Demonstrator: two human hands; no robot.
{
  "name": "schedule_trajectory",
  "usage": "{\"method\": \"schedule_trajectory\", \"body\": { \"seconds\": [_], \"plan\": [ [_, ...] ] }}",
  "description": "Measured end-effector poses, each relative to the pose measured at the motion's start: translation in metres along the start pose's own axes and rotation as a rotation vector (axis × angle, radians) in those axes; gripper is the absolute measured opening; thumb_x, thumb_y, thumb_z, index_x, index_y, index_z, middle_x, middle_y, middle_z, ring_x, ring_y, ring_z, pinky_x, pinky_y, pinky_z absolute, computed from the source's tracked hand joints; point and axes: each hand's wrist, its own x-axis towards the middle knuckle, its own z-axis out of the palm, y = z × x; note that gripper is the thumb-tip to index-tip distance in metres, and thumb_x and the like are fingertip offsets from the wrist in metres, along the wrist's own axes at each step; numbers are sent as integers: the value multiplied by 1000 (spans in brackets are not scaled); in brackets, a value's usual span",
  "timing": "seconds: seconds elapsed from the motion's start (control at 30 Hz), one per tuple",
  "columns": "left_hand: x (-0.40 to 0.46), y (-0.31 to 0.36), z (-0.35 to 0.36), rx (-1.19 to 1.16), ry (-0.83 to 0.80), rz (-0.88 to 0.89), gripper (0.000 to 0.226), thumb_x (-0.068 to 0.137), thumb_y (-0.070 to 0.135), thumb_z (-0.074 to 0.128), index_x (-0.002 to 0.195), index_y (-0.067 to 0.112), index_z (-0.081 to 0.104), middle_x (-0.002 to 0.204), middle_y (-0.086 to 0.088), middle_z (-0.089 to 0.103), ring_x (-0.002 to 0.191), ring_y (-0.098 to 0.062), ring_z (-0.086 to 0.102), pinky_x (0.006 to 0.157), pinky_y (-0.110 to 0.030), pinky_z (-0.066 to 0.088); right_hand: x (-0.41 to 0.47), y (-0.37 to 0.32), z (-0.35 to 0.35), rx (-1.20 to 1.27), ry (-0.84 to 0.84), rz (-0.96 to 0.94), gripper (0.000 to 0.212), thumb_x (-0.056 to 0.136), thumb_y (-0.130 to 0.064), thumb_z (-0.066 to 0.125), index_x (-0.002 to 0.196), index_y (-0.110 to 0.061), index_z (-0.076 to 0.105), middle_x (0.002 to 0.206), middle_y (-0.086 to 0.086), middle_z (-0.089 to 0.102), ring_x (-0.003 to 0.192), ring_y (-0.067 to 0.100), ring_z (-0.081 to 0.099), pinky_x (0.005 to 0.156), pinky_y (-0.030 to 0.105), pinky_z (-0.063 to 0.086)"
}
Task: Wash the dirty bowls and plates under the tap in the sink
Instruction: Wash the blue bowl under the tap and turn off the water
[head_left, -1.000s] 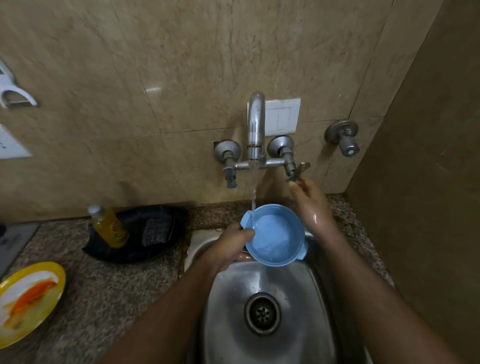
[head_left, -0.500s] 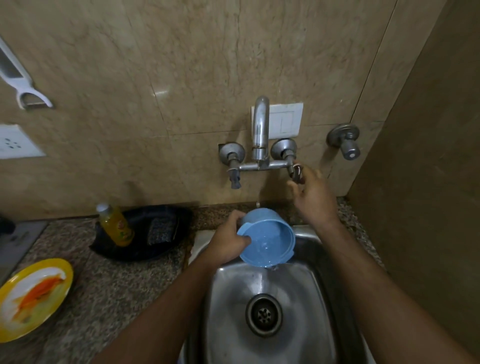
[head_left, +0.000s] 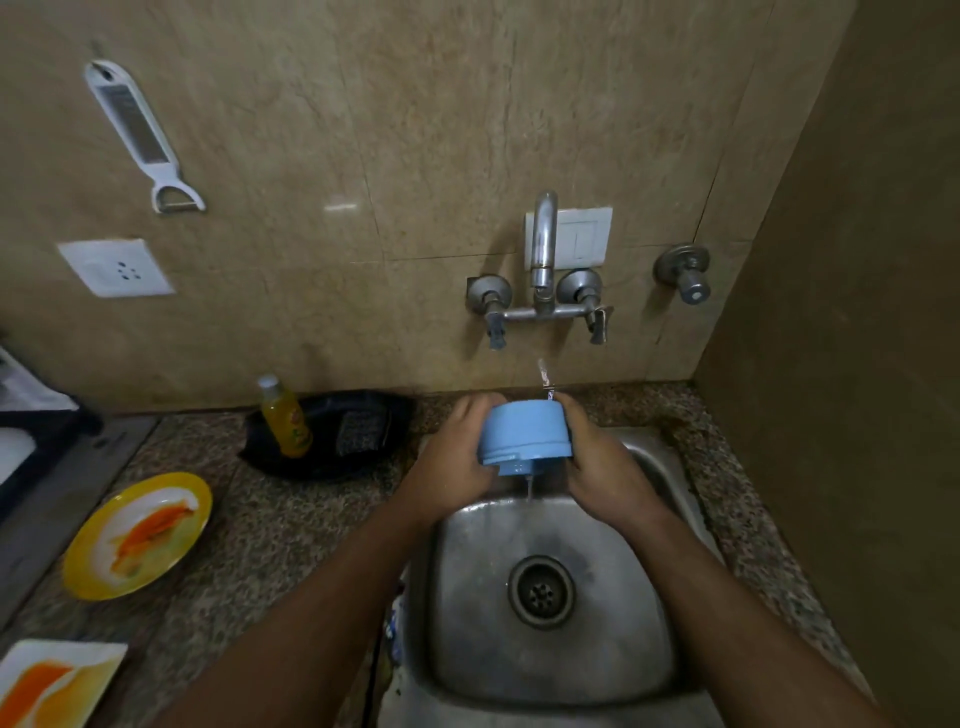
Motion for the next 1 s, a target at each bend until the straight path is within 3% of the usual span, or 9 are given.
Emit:
{"method": "schedule_trajectory", "body": {
  "seconds": [0.1, 0.17, 0.27, 0.37, 0.43, 0.6, 0.83, 0.93, 1.0],
  "plan": [
    [-10, -8, -6, -280, -175, -112, 91, 68, 22, 78, 145, 43, 35, 142, 1, 37, 126, -15, 49, 98, -19, 46, -10, -10, -3, -33, 46, 24, 75, 88, -16, 61, 149, -31, 20, 125, 11, 63, 103, 28, 63, 80, 40, 51],
    [-17, -7, -10, -715, -262, -306, 94, 73, 20, 80, 148, 46, 31, 145, -1, 42, 124, -20, 55, 93, -27, 52, -19, -17, -3, -39, 63, 25, 70, 89, -14, 60, 147, -27, 24, 125, 11, 63, 103, 26, 62, 78, 37, 49],
    [-24, 2, -9, -1075, -191, -530, 76, 79, 34, 74, 146, 19, 42, 137, -9, 57, 116, -25, 62, 90, -34, 55, -30, -27, 0, 32, 115, 11, 62, 89, -7, 57, 142, -25, 31, 121, 8, 63, 93, 17, 57, 73, 29, 42],
    [-27, 7, -3, -1085, -112, -593, 70, 74, 36, 70, 133, 1, 53, 125, -16, 66, 111, -25, 66, 92, -35, 54, -33, -34, 0, 126, 86, 9, 72, 90, -6, 56, 151, -27, 25, 130, 5, 58, 103, 16, 57, 80, 30, 45],
    [-30, 9, -5, -1086, -64, -584, 67, 73, 36, 71, 128, -1, 56, 120, -16, 68, 105, -23, 69, 81, -32, 58, -37, -31, -4, 272, -31, 39, 77, 92, -10, 54, 156, -32, 16, 140, -1, 48, 120, 14, 52, 96, 30, 44],
    [-32, 11, -9, -1049, 5, -496, 53, 73, 33, 71, 115, 6, 55, 110, -9, 69, 95, -17, 71, 71, -25, 57, -43, -29, -7, 625, -83, 89, 64, 93, -55, 46, 151, -50, 20, 157, -18, 24, 142, 7, 28, 118, 34, 24],
    [-31, 25, -19, -1027, 16, -293, 40, 87, 26, 66, 121, 8, 59, 113, -6, 72, 107, -17, 68, 86, -25, 54, -44, -44, -16, 564, 91, -27, 57, 100, -37, 52, 152, -42, 28, 142, -33, 36, 125, -21, 37, 103, 15, 32],
    [-32, 26, -15, -1076, 43, -215, 43, 90, 22, 61, 128, 2, 55, 122, -17, 68, 111, -27, 66, 93, -36, 54, -49, -45, -11, 503, 227, -120, 59, 101, -34, 52, 154, -36, 27, 149, -18, 42, 133, -6, 42, 103, 15, 38],
    [-30, 22, -9, -1057, 41, -250, 41, 93, 19, 59, 129, 1, 55, 121, -18, 67, 105, -23, 69, 86, -32, 56, -49, -40, -1, 439, 231, -107, 60, 101, -37, 49, 155, -36, 22, 153, -11, 40, 135, 4, 43, 103, 17, 38]
  ]
}}
